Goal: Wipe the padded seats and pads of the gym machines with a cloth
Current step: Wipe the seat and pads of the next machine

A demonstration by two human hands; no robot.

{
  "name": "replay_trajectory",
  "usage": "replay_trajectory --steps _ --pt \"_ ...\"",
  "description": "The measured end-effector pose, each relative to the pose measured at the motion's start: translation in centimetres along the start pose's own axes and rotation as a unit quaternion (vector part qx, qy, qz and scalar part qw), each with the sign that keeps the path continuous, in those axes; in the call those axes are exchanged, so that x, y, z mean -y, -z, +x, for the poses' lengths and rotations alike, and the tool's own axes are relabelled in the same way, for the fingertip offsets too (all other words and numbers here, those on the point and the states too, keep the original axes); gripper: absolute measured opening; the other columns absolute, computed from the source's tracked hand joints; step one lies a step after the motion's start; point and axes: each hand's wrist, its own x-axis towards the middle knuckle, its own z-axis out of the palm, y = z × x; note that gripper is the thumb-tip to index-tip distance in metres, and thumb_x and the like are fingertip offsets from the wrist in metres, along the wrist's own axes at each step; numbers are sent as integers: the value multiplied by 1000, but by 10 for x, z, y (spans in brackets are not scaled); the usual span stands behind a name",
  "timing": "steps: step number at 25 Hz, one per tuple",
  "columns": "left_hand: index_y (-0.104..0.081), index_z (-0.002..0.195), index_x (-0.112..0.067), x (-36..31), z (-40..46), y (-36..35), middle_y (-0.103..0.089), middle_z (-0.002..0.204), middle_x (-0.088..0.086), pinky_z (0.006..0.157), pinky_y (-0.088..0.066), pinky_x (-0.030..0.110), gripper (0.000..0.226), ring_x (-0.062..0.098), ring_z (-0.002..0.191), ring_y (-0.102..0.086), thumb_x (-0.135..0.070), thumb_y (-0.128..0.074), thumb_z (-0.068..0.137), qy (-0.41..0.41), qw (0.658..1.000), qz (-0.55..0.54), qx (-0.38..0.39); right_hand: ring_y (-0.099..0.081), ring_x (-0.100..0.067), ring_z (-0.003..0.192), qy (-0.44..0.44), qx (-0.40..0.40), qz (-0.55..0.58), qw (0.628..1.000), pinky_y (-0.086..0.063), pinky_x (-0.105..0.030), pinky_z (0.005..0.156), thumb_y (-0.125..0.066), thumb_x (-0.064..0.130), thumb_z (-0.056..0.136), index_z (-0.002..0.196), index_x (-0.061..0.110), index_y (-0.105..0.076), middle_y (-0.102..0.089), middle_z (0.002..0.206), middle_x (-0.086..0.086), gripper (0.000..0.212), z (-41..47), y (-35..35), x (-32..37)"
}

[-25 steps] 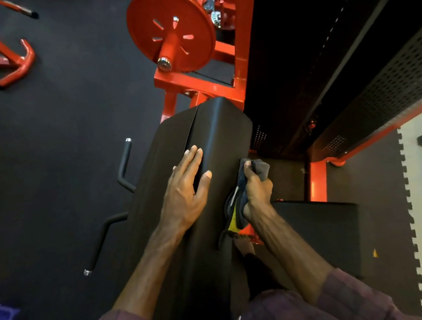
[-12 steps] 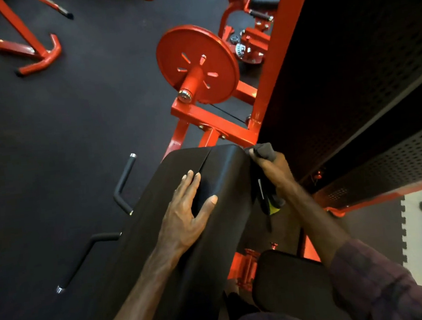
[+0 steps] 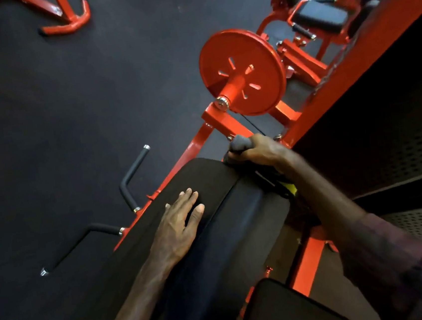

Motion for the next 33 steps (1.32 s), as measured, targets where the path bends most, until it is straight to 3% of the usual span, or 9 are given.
replay_trajectory --steps 5,8,11,13,16,18,21,25,33 --pt "-44 160 -34 28 2 23 -27 171 -15 133 -13 45 77 0 159 -15 -78 -29 99 29 997 69 -2 -73 -23 94 -36 -4 -194 980 -59 -38 82 -76 52 80 96 17 -72 -74 96 -5 38 81 -50 34" --pt "-43 160 -33 50 -7 31 -31 171 -11 130 -23 45 73 6 158 -23 -74 -31 101 44 995 86 -25 -70 -28 109 -57 5 -227 972 -57 -40 92 -75 57 80 115 17 -71 -73 114 -9 53 115 -74 43" --pt "-46 159 -30 66 -14 34 -37 168 -8 128 -27 44 78 10 156 -31 -75 -30 97 57 993 86 -50 -71 -27 108 -59 51 -248 966 -58 -41 92 -73 70 62 113 21 -71 -75 112 -7 71 145 -88 43" --pt "-47 158 -31 77 -20 37 -38 167 -10 129 -25 41 76 8 156 -30 -74 -30 98 68 992 82 -60 -73 -25 99 -63 89 -264 958 -59 -39 86 -76 65 62 105 23 -71 -75 101 -5 60 158 -97 53" --pt "-49 157 -32 91 -32 45 -39 166 -13 129 -23 37 74 5 156 -29 -74 -31 99 88 990 82 -70 -70 -20 82 -55 155 -324 932 -57 -38 80 -81 44 80 93 22 -70 -74 90 -3 28 170 -111 75" --pt "-49 157 -33 101 -43 56 -40 165 -14 127 -22 34 68 5 155 -31 -71 -37 102 110 988 77 -74 -74 -21 80 -42 201 -351 913 -62 -43 82 -82 52 74 94 23 -75 -78 89 -2 36 180 -127 83" --pt "-51 155 -33 119 -60 73 -47 161 -13 121 -29 30 64 7 150 -40 -68 -42 103 162 981 60 -83 -72 -16 80 -14 253 -417 873 -55 -30 70 -80 46 84 99 19 -75 -78 95 0 32 185 -155 100" --pt "-47 156 -35 140 -92 91 -49 159 -12 116 -41 38 62 12 144 -48 -68 -38 103 236 969 39 -54 -71 -23 93 13 291 -454 842 -53 -33 83 -79 46 88 105 15 -71 -76 106 -6 36 179 -198 115" --pt "-49 153 -36 159 -152 108 -56 150 -11 110 -47 39 59 12 134 -55 -66 -33 105 301 951 21 -66 -70 -21 97 92 360 -468 802 -53 -32 83 -77 46 89 112 14 -74 -75 108 -7 39 137 -328 129"
